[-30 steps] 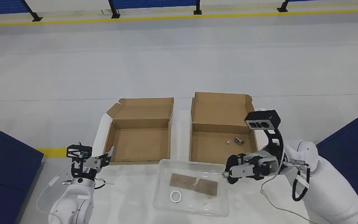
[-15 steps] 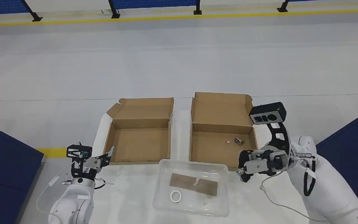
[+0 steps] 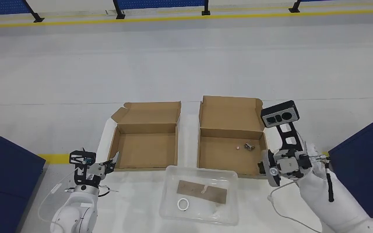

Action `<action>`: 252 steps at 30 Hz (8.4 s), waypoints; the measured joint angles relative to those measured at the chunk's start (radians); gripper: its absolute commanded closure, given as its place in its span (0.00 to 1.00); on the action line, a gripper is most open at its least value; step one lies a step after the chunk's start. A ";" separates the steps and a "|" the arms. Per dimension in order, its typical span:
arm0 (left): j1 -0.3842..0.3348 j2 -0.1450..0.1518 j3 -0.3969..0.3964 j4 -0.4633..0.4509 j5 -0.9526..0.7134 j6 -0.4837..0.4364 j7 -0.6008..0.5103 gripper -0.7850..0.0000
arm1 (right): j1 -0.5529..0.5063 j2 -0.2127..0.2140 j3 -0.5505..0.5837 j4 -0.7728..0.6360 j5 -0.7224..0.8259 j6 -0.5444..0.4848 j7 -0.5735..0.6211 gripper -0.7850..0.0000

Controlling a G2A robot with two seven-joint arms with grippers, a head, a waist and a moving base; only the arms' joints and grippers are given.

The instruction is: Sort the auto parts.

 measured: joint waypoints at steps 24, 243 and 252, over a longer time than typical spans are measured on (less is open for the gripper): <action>0.000 0.000 0.000 0.000 0.000 0.000 0.000 0.00 | -0.039 -0.055 -0.016 -0.018 0.192 0.115 -0.069 1.00; 0.000 0.000 0.000 0.000 0.000 0.000 0.000 0.00 | 0.523 -0.209 -0.610 0.726 -1.877 1.038 -0.354 1.00; 0.000 0.000 0.000 0.000 0.000 0.000 0.000 0.00 | 0.513 -0.234 -0.588 0.785 -1.841 1.014 -0.396 1.00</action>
